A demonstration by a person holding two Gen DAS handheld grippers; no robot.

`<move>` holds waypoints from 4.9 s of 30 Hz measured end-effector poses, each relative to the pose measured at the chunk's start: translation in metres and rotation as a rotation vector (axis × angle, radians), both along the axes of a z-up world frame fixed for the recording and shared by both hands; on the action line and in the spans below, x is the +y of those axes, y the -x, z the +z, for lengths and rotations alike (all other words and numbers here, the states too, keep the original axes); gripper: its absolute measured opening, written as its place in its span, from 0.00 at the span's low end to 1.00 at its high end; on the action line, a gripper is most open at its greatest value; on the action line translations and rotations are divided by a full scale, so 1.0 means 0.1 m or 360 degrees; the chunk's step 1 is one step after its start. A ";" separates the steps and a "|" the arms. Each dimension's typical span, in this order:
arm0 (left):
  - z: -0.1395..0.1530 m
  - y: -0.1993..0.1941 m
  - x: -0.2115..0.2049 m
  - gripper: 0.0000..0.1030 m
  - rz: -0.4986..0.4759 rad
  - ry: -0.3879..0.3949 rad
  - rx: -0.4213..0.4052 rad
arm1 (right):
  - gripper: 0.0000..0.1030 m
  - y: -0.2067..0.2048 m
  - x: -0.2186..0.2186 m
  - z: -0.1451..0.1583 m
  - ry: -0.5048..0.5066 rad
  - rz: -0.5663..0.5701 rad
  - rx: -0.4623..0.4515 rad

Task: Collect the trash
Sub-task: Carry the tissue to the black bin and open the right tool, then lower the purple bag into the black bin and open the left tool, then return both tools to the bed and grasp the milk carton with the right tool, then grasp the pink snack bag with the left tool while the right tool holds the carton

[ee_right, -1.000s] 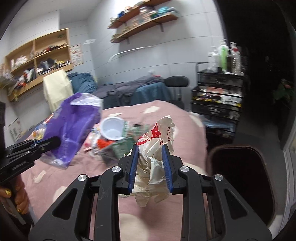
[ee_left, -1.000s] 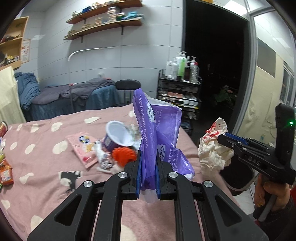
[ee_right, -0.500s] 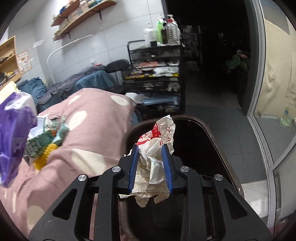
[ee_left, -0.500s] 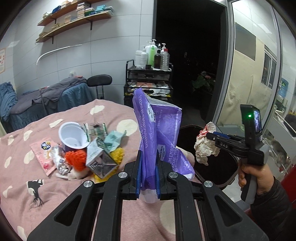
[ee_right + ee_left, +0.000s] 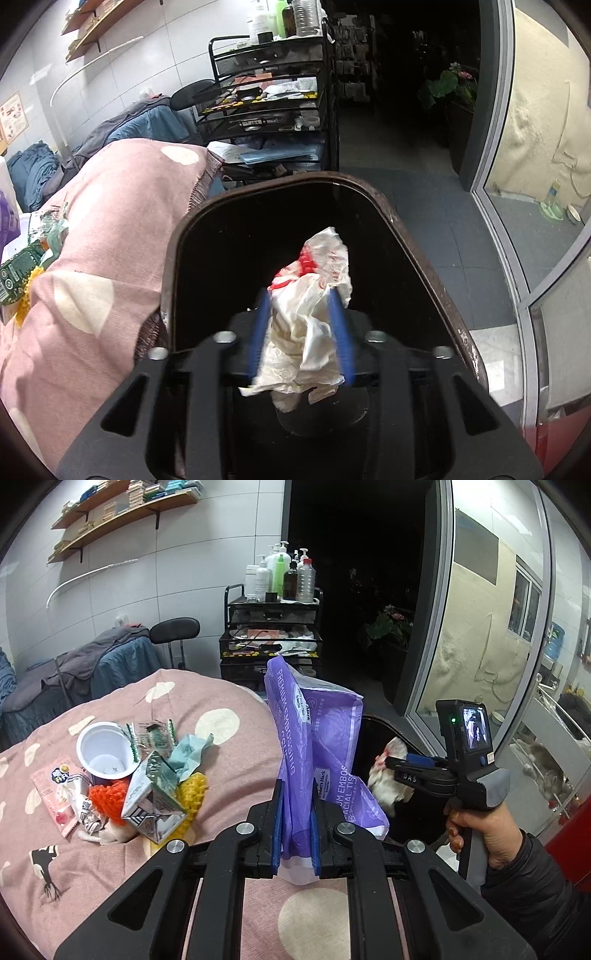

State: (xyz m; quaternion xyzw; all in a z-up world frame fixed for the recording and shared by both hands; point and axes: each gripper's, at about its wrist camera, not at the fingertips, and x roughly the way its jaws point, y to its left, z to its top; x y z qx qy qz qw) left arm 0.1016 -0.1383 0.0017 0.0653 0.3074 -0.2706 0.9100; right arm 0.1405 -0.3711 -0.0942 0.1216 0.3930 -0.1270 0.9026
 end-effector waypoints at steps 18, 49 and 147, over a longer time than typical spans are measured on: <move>-0.08 -0.14 -0.60 0.12 -0.0193 -0.0087 0.0073 | 0.87 0.60 -0.01 0.34 -0.0001 -0.0174 -0.0212; -0.53 -0.55 -1.66 0.35 -0.0334 -0.0417 0.0239 | 0.88 1.08 -0.48 0.33 0.0033 -0.0463 -0.0167; -0.48 -0.70 2.39 0.84 0.0887 0.0127 0.0283 | 0.47 -0.30 2.89 0.79 0.0284 0.0942 -0.0158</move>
